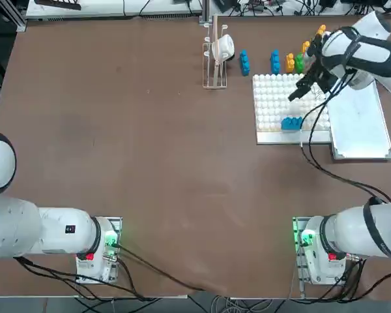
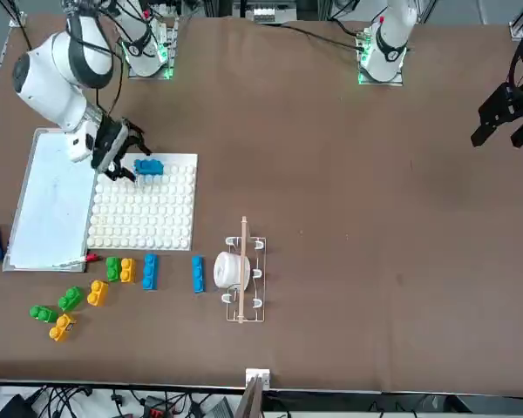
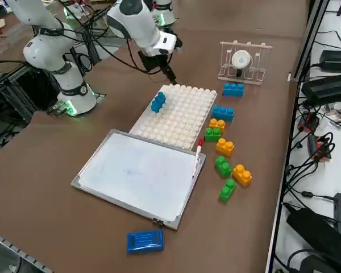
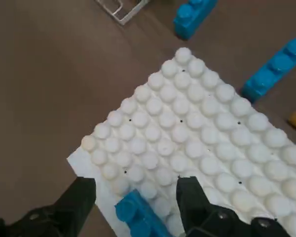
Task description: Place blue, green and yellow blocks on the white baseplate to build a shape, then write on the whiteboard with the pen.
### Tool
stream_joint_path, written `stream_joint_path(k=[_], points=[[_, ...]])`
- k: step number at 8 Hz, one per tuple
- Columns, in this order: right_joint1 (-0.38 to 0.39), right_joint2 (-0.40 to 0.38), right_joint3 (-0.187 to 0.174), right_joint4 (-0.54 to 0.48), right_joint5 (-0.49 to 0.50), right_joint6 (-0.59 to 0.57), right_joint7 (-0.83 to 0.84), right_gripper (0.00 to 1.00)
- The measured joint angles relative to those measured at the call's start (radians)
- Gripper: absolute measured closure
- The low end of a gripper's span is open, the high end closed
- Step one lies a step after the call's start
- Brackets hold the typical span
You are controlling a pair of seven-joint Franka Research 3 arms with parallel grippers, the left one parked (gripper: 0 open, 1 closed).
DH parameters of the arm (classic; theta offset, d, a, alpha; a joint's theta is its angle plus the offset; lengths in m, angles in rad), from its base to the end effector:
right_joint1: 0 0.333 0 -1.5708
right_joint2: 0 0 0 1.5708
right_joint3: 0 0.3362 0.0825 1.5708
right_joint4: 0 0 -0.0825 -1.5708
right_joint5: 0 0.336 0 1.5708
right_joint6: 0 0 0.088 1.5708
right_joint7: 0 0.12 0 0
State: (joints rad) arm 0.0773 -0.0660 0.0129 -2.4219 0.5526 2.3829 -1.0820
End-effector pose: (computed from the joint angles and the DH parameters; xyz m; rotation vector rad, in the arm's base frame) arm 0.4466 0.0503 0.3791 -2.5975 -1.0546 -0.2909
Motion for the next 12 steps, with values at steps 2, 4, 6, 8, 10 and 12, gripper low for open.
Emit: stream_joint_path(k=[2, 4, 6, 8, 10, 12], points=[[-0.023, 0.135, -0.01, 0.125, -0.069, 0.0, 0.171, 0.0], [-0.029, 0.257, -0.015, 0.249, -0.131, -0.019, 0.388, 0.0], [-0.03, 0.356, -0.028, 0.406, -0.244, -0.161, 0.642, 0.0], [-0.03, 0.451, -0.045, 0.586, -0.311, -0.305, 0.827, 0.0], [-0.029, 0.532, -0.056, 0.679, -0.347, -0.314, 0.943, 0.0], [-0.029, 0.611, -0.06, 0.767, -0.373, -0.313, 1.005, 0.0]])
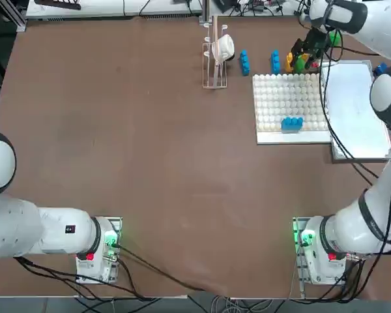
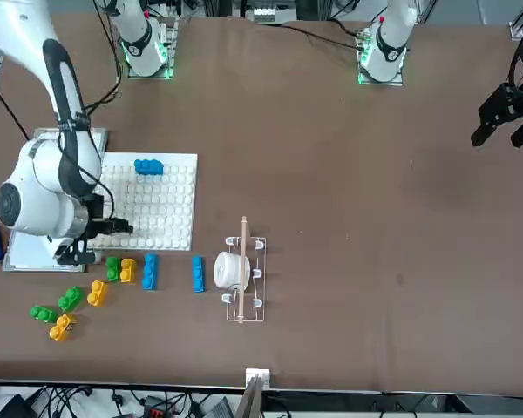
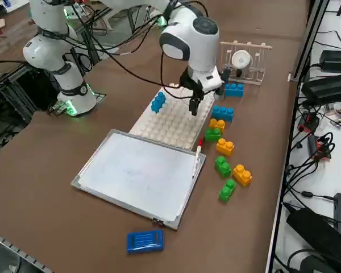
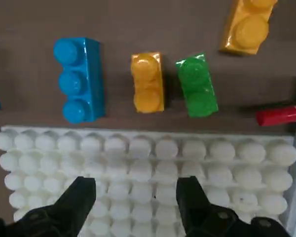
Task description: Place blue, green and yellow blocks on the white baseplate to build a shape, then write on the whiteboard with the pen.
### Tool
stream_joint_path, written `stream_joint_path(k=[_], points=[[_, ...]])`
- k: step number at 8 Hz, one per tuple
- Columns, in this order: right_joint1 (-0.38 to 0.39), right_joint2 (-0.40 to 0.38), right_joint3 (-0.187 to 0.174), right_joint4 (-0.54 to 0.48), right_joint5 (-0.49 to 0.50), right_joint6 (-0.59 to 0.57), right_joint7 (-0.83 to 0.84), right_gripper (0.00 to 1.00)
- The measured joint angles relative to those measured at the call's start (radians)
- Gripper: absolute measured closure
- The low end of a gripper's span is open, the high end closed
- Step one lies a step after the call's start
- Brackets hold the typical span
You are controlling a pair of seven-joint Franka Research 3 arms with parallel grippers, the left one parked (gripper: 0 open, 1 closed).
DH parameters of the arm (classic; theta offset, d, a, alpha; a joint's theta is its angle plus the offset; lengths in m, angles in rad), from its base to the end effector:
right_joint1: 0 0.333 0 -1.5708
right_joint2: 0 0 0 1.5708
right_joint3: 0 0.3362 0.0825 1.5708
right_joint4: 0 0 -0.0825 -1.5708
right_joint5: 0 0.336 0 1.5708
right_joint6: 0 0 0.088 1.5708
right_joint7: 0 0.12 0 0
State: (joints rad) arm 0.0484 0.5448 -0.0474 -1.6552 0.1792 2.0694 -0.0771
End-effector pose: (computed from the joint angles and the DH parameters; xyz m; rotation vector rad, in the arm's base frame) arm 0.6371 0.0159 0.3172 -3.0044 0.0191 0.1868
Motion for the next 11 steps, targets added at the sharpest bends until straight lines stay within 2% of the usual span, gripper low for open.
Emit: stream_joint_path(k=[4, 7, 11], points=[[0.004, 0.099, -0.001, 0.113, -0.014, 0.037, 0.019, 0.0], [0.014, 0.161, -0.001, 0.133, -0.015, 0.126, 0.019, 0.0], [0.03, 0.184, -0.001, 0.136, -0.015, 0.158, 0.019, 0.0]])
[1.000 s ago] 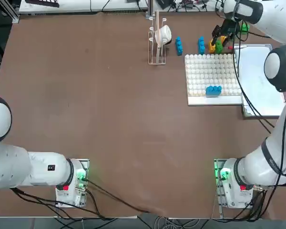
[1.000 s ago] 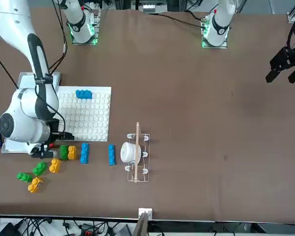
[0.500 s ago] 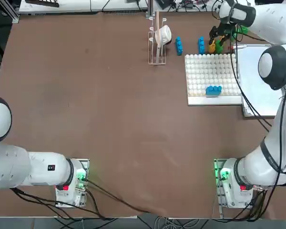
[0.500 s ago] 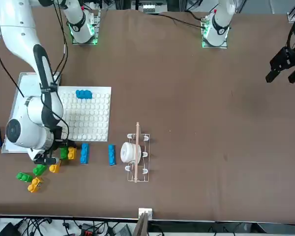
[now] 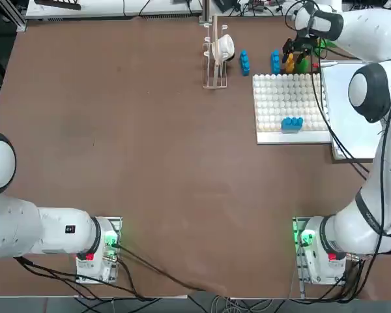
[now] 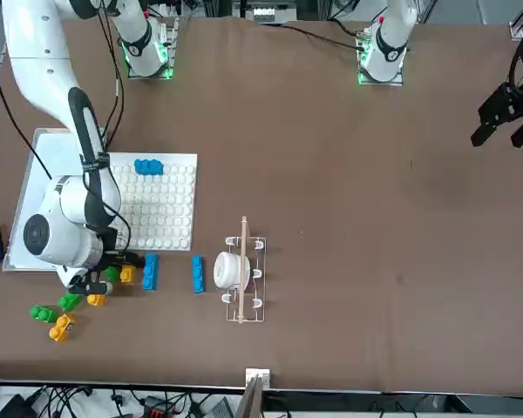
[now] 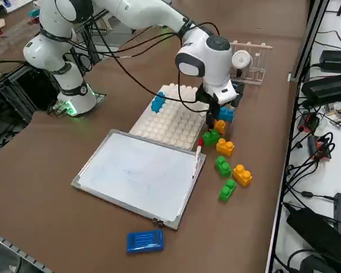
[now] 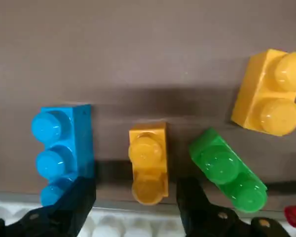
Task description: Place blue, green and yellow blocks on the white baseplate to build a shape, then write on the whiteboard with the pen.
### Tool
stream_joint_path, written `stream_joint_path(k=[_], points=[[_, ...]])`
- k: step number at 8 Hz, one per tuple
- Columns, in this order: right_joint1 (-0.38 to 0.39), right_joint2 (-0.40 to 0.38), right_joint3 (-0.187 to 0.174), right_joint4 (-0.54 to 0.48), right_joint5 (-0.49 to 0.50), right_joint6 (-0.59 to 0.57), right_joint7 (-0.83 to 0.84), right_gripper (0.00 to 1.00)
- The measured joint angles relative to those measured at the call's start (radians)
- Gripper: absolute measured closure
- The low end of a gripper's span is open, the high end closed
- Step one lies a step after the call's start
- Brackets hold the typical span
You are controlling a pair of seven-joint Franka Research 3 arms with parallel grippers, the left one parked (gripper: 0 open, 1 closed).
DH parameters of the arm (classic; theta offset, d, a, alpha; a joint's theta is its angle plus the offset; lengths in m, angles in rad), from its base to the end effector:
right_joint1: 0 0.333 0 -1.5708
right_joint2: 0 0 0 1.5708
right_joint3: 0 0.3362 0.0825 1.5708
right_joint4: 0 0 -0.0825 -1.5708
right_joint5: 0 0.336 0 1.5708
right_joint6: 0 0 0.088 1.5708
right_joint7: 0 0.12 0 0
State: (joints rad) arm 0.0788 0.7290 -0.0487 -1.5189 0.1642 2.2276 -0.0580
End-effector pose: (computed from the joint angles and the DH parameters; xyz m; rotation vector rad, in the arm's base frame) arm 0.6842 0.0335 0.2615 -3.0447 0.0022 0.0263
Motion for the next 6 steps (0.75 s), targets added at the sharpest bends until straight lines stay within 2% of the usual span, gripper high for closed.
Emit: stream_joint_path(k=[3, 6], points=[[0.009, 0.013, 0.0, 0.0, 0.0, 0.021, 0.0, 0.0], [0.009, 0.022, -0.006, 0.012, -0.002, 0.031, 0.0, 0.05]])
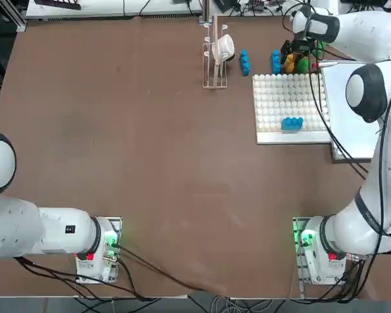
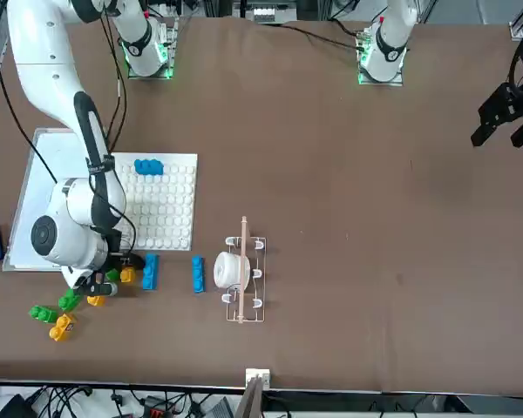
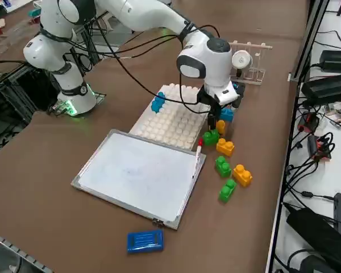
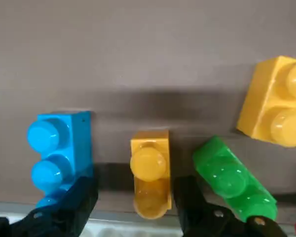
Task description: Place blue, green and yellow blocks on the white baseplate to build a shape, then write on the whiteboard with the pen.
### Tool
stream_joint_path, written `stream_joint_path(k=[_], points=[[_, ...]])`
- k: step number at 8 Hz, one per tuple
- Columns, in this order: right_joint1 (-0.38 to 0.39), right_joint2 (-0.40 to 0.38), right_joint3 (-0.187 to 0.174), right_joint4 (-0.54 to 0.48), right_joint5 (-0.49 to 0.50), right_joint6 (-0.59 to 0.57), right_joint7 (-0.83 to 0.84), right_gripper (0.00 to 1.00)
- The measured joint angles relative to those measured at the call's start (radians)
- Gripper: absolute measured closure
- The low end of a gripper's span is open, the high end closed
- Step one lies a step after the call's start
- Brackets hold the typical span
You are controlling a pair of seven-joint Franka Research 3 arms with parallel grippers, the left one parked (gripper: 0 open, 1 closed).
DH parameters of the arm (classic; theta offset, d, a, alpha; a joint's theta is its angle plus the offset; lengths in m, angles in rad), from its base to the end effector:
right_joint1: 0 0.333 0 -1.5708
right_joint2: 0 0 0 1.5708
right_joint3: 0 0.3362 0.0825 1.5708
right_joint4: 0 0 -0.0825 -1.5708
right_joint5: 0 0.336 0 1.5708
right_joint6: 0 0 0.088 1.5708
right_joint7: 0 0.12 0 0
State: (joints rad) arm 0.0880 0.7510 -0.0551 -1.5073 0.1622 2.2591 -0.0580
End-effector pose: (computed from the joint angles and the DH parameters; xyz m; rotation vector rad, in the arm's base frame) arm 0.6893 0.0359 0.2538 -3.0538 -0.0042 -0.0060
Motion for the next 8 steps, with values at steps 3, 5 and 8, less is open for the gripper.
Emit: stream_joint_path(k=[3, 5, 8], points=[[0.0, 0.004, -0.002, 0.013, -0.001, 0.0, 0.0, 0.16], [0.0, 0.012, -0.002, 0.018, -0.001, 0.0, 0.0, 0.18], [0.006, 0.023, -0.008, 0.02, -0.003, 0.0, 0.0, 0.22]])
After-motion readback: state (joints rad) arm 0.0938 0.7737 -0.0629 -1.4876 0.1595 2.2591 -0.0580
